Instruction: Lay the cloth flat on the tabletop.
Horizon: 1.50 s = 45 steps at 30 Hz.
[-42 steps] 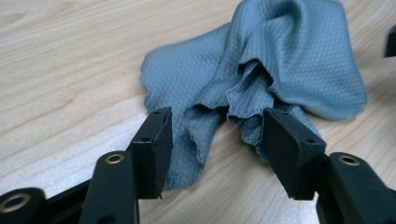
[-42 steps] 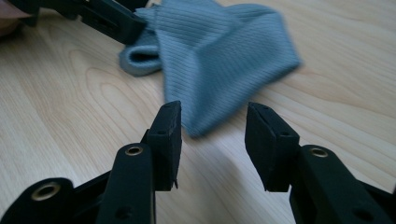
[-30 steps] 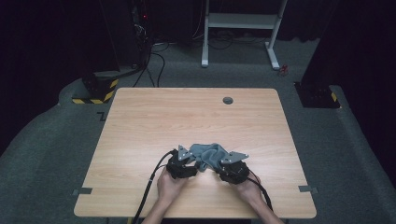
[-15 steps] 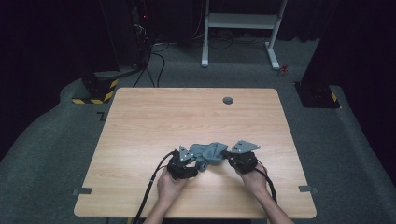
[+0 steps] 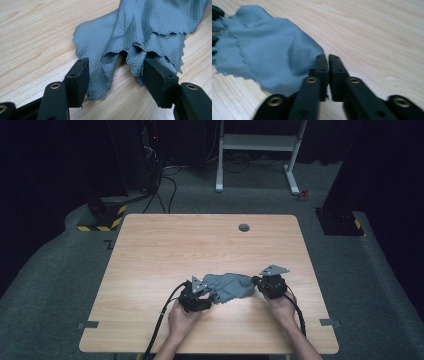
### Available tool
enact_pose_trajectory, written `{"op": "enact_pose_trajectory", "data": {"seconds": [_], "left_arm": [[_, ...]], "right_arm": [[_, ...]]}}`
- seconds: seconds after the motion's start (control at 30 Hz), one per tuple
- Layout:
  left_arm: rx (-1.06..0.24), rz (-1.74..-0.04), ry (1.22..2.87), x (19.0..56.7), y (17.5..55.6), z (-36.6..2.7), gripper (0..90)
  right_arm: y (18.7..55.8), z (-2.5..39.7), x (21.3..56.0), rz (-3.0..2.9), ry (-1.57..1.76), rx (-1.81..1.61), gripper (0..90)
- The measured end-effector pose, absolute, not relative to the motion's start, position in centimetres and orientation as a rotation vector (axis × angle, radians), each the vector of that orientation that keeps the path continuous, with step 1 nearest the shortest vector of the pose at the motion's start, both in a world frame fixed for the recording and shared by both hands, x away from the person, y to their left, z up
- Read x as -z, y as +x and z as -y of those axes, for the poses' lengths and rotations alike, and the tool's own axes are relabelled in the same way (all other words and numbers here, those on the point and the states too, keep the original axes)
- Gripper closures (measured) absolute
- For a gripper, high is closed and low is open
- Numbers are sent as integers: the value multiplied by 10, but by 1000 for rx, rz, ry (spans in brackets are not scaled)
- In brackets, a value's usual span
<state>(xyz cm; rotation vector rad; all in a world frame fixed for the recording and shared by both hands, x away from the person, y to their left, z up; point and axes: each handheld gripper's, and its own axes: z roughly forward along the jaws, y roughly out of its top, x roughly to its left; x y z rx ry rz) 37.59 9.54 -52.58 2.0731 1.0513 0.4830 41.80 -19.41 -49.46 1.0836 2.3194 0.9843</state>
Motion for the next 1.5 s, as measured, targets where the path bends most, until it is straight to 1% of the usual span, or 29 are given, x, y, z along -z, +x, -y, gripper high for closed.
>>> {"op": "enact_pose_trajectory", "data": {"seconds": [0.07,0.13,0.17,0.33,0.37,0.43,0.5,0.63,0.73,0.77,0.8,0.83,0.93,1.0,1.03,1.07,1.1,1.13,1.33,1.5], "left_arm": [[-488,-1048,2075,526,376,-96,406],[-497,-1048,2074,525,376,-97,413],[-497,-1048,2074,525,376,-97,415],[-485,-1054,2063,526,375,-97,426],[-481,-1056,2060,525,375,-98,459],[-468,-1061,2051,525,375,-100,466],[-464,-1071,2035,525,374,-101,503],[-482,-1083,1995,524,372,-105,606],[-489,-1091,1986,524,371,-106,652],[-488,-1092,1987,524,372,-106,652],[-490,-1096,1993,525,372,-106,691],[-493,-1099,2003,524,373,-106,710],[-489,-1104,2017,525,376,-106,743],[-474,-1112,2015,525,378,-105,776],[-472,-1109,2015,525,378,-105,816],[-469,-1103,2017,525,379,-105,816],[-466,-1098,2019,525,380,-105,843],[-451,-1089,2029,525,381,-105,885],[-453,-1075,2028,519,382,-109,894],[-444,-1057,1980,507,378,-119,895]], "right_arm": [[412,196,494,-2295,1100,-1036,704],[404,194,491,-2293,1061,-1087,664],[394,186,489,-2306,980,-1096,624],[380,172,489,-2328,885,-1076,600],[376,169,487,-2318,873,-1109,600],[374,168,484,-2312,868,-1128,601],[369,163,479,-2330,823,-1127,604],[372,155,490,-2403,808,-1043,622],[375,153,498,-2437,821,-1014,627],[376,152,502,-2448,824,-996,632],[377,151,507,-2462,831,-971,636],[378,151,508,-2471,835,-957,640],[381,152,510,-2486,840,-933,651],[383,153,513,-2494,859,-906,691],[384,156,513,-2510,859,-926,774],[384,156,513,-2510,859,-926,774],[384,156,513,-2512,852,-924,821],[383,154,513,-2519,818,-906,888],[382,156,512,-2504,813,-903,899],[376,165,497,-2465,825,-984,899]]}}
